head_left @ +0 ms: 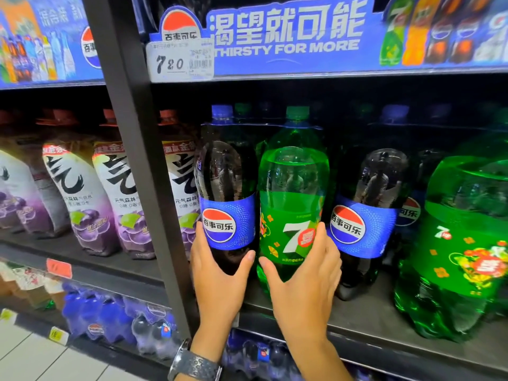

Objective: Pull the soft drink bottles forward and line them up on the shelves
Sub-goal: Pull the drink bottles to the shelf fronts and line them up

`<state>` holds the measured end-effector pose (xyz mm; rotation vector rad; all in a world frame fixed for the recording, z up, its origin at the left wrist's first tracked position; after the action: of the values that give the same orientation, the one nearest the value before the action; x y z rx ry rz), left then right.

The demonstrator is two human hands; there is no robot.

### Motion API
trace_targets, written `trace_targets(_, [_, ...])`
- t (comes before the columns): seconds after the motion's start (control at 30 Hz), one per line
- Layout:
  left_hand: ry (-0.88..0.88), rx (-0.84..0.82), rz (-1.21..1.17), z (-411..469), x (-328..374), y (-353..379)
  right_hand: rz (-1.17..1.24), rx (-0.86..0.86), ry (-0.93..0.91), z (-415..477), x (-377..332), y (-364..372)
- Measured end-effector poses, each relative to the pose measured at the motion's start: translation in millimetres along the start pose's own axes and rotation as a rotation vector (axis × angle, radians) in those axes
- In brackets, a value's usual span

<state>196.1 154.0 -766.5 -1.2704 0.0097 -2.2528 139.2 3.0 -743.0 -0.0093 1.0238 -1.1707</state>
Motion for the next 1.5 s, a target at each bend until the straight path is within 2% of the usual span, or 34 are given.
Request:
trace_targets(0.13, [0.011,-0.059,0.133,-9.9,12.2,-1.3,0.040,-0.109,0.003,3.5,4.5,-2.4])
trace_targets(0.23, [0.246,-0.014,0.209,-29.5,39.9,-9.5,0.197,-0.221,-0.045,-2.0,14.6,-11.6])
trace_targets(0.3, [0.322,-0.076,0.126,-47.8,52.2,-7.2,0.289,-0.281,-0.024,-6.2,24.7,-17.7])
trace_targets(0.43, [0.224,-0.296,-0.099,-74.6,63.2,13.5,0.498,-0.445,0.111,-2.4,34.7,-20.1])
trace_targets(0.53, [0.218,-0.350,-0.097,-81.6,66.7,23.2,0.620,-0.531,0.213,-1.3,38.5,-13.9])
trace_targets(0.63, [0.197,-0.363,-0.130,-78.2,63.7,22.1,0.672,-0.574,0.231,-9.3,37.5,-10.2])
trace_targets(0.87, [0.012,-0.425,-0.265,-58.9,49.0,23.5,0.619,-0.573,0.137,-27.0,32.1,-14.3])
trace_targets(1.07, [0.071,-0.404,-0.136,-61.7,56.9,19.6,0.632,-0.576,0.111,-17.0,37.5,-30.3])
trace_targets(1.13, [0.096,-0.326,-0.090,-63.5,63.2,16.4,0.616,-0.450,0.086,-10.1,43.7,-43.9])
trace_targets(1.2, [0.166,-0.236,-0.080,-66.8,75.9,11.7,0.539,-0.231,0.064,-1.6,53.4,-64.6])
trace_targets(1.27, [0.261,-0.218,-0.094,-72.6,92.1,13.0,0.427,-0.048,0.055,8.8,65.2,-83.5])
trace_targets(1.33, [0.268,-0.320,-0.152,-79.0,106.6,25.7,0.356,-0.027,0.115,20.3,77.5,-91.0])
trace_targets(1.43, [0.161,-0.538,-0.256,-85.4,122.9,59.5,0.278,-0.158,0.183,30.3,83.2,-88.7])
trace_targets(1.5, [0.100,-0.611,-0.289,-83.4,130.7,81.6,0.299,-0.214,0.210,31.7,84.4,-84.8])
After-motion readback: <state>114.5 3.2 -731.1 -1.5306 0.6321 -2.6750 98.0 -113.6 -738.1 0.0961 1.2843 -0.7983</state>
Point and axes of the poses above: each hand's wrist, its own z-axis towards the middle knuckle, its own y-axis out of the palm, x = y × z, the point moved 4 cm from there along z, towards the middle knuckle, and after that the axes turned 5 degrees about -x, right-handed, at the moved point
